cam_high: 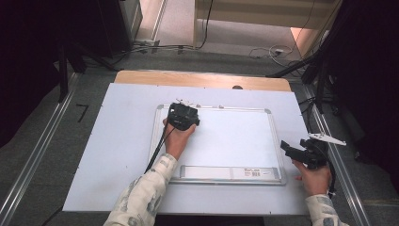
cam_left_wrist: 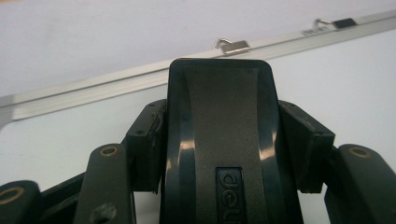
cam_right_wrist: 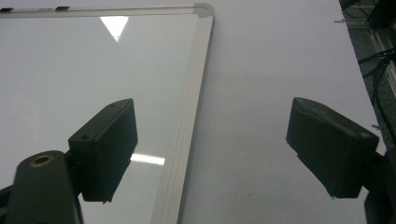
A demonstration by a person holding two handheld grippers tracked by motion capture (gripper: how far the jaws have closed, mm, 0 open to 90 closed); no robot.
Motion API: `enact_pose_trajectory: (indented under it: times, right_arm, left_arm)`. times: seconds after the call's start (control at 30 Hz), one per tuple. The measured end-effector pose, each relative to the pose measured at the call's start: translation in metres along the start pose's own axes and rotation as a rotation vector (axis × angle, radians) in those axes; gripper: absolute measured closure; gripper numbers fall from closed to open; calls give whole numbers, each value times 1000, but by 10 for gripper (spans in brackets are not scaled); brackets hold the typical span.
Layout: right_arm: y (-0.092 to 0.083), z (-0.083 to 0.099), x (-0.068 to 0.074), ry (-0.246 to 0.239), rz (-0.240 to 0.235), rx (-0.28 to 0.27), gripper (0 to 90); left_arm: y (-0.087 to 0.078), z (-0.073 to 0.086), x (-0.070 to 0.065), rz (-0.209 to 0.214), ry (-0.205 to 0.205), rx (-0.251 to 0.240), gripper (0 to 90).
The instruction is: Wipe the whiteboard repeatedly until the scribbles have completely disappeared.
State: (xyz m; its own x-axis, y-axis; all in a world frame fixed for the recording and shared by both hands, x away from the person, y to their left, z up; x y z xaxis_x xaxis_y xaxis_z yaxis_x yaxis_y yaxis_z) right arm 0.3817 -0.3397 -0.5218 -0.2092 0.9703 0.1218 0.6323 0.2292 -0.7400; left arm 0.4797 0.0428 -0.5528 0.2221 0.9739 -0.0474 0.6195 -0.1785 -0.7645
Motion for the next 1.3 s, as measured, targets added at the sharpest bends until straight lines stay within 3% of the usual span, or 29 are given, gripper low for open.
enact_pose_trajectory:
  times: [0.23, 0.7, 0.93, 1.13, 1.3]
  right_arm:
    - [-1, 1, -3, 7, 4, 0, 150]
    - [1, 2, 0, -4, 5, 6, 150]
    - [1, 1, 2, -3, 7, 6, 150]
    - [2, -1, 5, -13, 7, 6, 150]
    - [3, -1, 7, -16, 1, 6, 150]
  left_arm:
    - [-4, 3, 35, -39, -49, 1, 406]
    - [-19, 20, 55, -70, -78, -2, 406]
    - [-30, 36, 39, -53, -40, 10, 407]
    - [-35, 45, 7, -15, 9, 19, 406]
    - [-32, 44, -20, 13, 48, 21, 406]
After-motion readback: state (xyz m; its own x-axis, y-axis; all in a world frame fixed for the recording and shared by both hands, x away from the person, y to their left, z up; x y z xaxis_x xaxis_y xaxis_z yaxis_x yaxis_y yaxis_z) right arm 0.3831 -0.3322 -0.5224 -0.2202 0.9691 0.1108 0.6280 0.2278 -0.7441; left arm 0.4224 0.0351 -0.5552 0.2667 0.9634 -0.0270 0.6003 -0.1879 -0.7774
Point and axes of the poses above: each handheld gripper's, and its own axes: y roughly forward along the jaws, z roughly out of its underside, x roughly to its left, the point moved 9 cm from there along y, roughly forward along the jaws, and after that the axes turned 8 degrees about x, right-handed, at the moved point
